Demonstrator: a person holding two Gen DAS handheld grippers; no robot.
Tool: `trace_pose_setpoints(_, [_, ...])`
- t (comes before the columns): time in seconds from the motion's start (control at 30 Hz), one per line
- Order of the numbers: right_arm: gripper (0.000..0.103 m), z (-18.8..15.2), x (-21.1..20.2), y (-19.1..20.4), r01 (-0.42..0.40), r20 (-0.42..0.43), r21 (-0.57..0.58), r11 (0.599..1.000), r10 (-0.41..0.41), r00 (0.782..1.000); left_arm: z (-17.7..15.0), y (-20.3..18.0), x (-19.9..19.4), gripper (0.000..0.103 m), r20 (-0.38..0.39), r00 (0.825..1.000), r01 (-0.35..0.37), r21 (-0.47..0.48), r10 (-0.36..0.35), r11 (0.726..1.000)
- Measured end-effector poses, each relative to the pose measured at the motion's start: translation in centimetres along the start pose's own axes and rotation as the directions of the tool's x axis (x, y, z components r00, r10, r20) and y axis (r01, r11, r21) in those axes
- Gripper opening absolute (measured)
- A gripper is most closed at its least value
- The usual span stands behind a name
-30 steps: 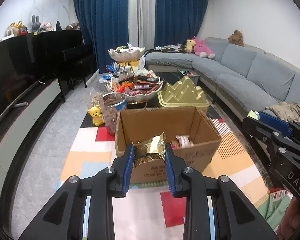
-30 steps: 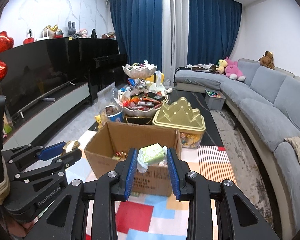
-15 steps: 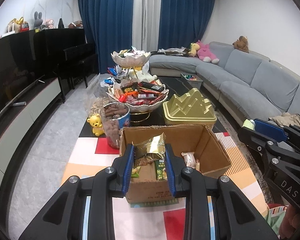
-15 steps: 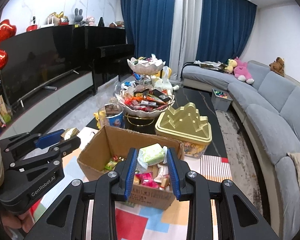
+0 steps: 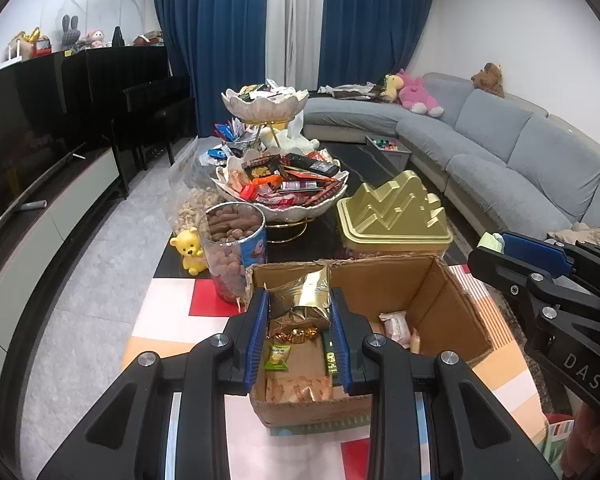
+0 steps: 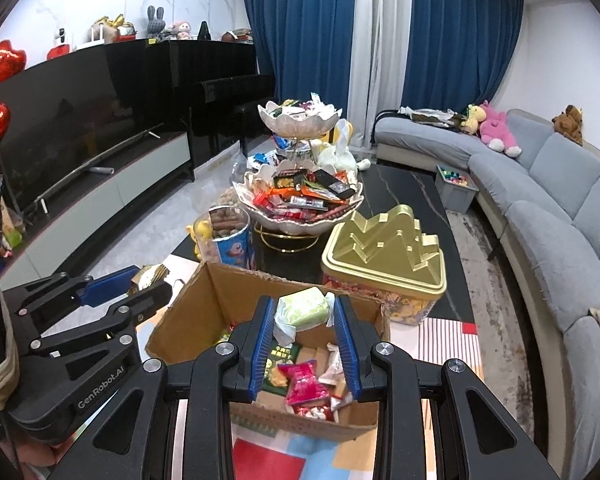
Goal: Organize snacks
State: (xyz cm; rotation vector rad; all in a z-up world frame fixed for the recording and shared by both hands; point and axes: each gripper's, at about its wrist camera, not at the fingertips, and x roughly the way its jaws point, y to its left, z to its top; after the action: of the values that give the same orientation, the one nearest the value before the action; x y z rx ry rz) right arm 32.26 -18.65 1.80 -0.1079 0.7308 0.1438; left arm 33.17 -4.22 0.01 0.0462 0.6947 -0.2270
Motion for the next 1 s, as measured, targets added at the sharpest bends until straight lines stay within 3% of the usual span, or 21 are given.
trace_pose_setpoints(0.63, [0.035, 0.2, 3.0, -1.2, 0.005, -0.06, 0.032, 0.999, -0.003, 0.998, 0.5, -0.4, 3.1, 0.035, -0.054, 0.998, 0.016, 0.018, -0.015, 1.0])
trace_pose_setpoints(0.73, [0.038, 0.2, 2.9, -1.4, 0.014, -0.059, 0.033, 0.999, -0.012, 0.998, 0.3, -0.2, 3.0, 0.047, -0.055, 0.998, 0.003, 0.012, -0.002, 1.0])
trace_pose_setpoints(0.87, [0.063, 0.1, 2.6, -1.6, 0.032, -0.054, 0.043, 0.999, -0.029, 0.998, 0.2, 0.3, 2.7, 0.063, -0.056, 0.998, -0.011, -0.003, 0.011, 1.0])
trace_pose_setpoints(1.0, [0.071, -0.1, 2.0, -1.7, 0.04, -0.056, 0.053, 0.998, -0.037, 0.998, 0.1, 0.5, 2.1, 0.075, -0.052, 0.998, -0.028, -0.009, 0.028, 1.0])
